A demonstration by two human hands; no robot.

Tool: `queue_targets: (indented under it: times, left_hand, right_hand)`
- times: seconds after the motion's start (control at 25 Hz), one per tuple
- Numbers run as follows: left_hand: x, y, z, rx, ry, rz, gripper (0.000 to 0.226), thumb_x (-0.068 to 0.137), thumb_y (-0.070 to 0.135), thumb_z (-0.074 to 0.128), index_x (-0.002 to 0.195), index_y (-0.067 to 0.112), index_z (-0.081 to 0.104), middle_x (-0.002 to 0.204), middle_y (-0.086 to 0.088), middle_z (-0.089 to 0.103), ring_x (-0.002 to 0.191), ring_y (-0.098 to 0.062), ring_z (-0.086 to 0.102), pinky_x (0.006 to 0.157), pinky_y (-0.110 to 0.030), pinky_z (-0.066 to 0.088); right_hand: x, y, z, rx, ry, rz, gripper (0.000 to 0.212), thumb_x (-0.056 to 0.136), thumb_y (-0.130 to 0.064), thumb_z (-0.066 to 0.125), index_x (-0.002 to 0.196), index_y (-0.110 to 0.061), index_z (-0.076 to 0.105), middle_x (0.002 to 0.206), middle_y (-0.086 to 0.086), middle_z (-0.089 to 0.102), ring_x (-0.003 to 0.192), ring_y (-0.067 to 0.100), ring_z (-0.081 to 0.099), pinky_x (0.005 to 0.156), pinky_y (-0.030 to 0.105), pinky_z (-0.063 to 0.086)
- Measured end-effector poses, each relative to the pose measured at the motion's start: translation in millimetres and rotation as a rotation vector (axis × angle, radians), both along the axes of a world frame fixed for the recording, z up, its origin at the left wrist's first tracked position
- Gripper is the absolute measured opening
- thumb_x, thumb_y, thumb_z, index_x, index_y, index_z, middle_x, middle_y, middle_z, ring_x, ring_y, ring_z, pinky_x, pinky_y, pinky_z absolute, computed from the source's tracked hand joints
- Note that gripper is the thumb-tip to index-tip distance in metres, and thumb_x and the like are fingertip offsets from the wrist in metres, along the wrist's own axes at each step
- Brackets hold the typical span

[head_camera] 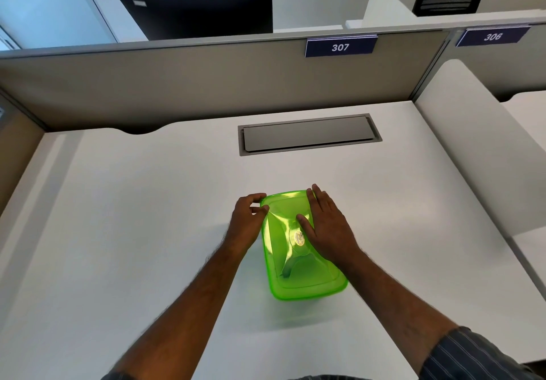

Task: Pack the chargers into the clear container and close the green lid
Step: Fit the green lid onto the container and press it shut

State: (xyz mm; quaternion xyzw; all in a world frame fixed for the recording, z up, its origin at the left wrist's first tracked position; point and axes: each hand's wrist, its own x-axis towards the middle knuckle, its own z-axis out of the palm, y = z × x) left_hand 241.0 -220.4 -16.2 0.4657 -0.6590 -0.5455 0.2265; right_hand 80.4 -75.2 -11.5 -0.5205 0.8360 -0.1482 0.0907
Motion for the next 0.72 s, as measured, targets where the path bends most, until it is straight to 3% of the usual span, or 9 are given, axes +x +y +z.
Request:
queue_targets:
  times: [0.2, 0.4, 0.56, 0.72]
  left_hand:
    - [15, 15, -3, 0.038, 0.024, -0.030, 0.047, 0.094, 0.010, 0.070, 0.138, 0.017, 0.056, 0.137, 0.001, 0.058, 0.112, -0.019, 0.066, 0.083, -0.019, 0.053]
    - [43, 53, -7, 0.100, -0.012, -0.016, 0.051, 0.091, 0.019, 0.076, 0.136, 0.017, 0.053, 0.132, 0.002, 0.058, 0.101, -0.011, 0.066, 0.070, -0.011, 0.053]
    - [61, 78, -7, 0.160, -0.025, -0.003, 0.045, 0.093, 0.023, 0.073, 0.133, 0.017, 0.055, 0.126, -0.002, 0.062, 0.094, -0.013, 0.066, 0.067, -0.008, 0.051]
    - [70, 92, 1, 0.186, -0.022, -0.018, 0.039, 0.095, 0.022, 0.071, 0.132, 0.017, 0.057, 0.117, 0.000, 0.066, 0.089, -0.012, 0.064, 0.075, -0.020, 0.054]
  right_hand:
    - [0, -1, -1, 0.016, -0.013, -0.036, 0.072, 0.102, -0.052, 0.039, 0.159, -0.013, 0.020, 0.168, 0.006, 0.014, 0.154, 0.027, 0.019, 0.121, 0.046, 0.028]
    - [1, 0, 0, 0.008, -0.032, -0.043, 0.069, 0.102, -0.051, 0.041, 0.158, -0.016, 0.023, 0.168, 0.003, 0.015, 0.153, 0.027, 0.021, 0.118, 0.047, 0.031]
    - [-1, 7, 4, -0.144, -0.163, -0.077, 0.058, 0.102, -0.038, 0.049, 0.154, -0.016, 0.034, 0.165, 0.005, 0.026, 0.150, 0.025, 0.028, 0.117, 0.046, 0.032]
    - [5, 32, 0, -0.171, -0.298, -0.159, 0.060, 0.100, -0.039, 0.054, 0.151, -0.015, 0.034, 0.158, 0.005, 0.036, 0.144, 0.027, 0.034, 0.114, 0.049, 0.034]
